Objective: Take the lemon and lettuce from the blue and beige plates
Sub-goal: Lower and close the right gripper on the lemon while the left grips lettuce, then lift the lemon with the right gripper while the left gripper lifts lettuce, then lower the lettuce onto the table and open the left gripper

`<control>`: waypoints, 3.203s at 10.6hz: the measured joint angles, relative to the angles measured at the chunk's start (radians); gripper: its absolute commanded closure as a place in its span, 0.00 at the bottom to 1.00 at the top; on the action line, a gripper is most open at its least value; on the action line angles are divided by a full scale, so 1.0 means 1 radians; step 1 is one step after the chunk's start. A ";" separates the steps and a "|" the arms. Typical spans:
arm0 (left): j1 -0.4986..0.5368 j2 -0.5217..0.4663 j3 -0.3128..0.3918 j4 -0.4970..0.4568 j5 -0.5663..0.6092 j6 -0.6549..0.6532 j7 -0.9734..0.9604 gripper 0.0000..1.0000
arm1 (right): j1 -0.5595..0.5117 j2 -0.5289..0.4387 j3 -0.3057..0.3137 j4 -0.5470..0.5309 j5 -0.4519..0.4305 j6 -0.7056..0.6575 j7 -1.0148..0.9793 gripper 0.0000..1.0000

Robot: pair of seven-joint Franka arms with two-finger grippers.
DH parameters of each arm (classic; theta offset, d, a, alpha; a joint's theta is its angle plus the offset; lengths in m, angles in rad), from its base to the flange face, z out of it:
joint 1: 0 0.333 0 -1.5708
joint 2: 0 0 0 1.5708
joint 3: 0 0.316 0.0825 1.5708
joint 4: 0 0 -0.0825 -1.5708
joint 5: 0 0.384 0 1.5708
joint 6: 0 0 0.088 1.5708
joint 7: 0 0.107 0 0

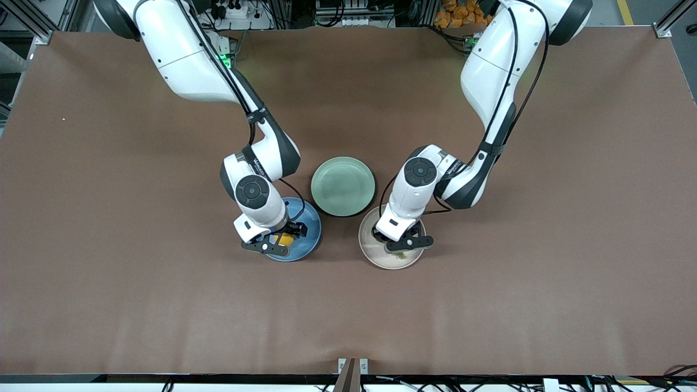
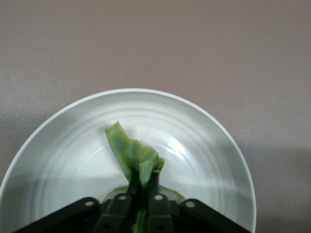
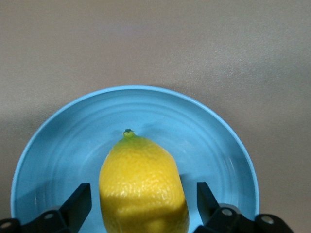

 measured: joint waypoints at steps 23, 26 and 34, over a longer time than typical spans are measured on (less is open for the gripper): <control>0.188 -0.383 0.001 0.008 -0.055 -0.677 0.275 1.00 | -0.261 -0.327 -0.017 -0.224 -0.001 -0.196 -0.488 0.59; 0.294 -0.400 0.002 0.008 -0.056 -0.738 0.458 0.91 | -0.317 -0.371 -0.017 -0.281 -0.001 -0.192 -0.571 0.59; 0.415 -0.397 -0.001 -0.014 -0.107 -0.760 0.601 0.00 | -0.430 -0.403 -0.070 -0.406 -0.001 -0.121 -0.821 0.59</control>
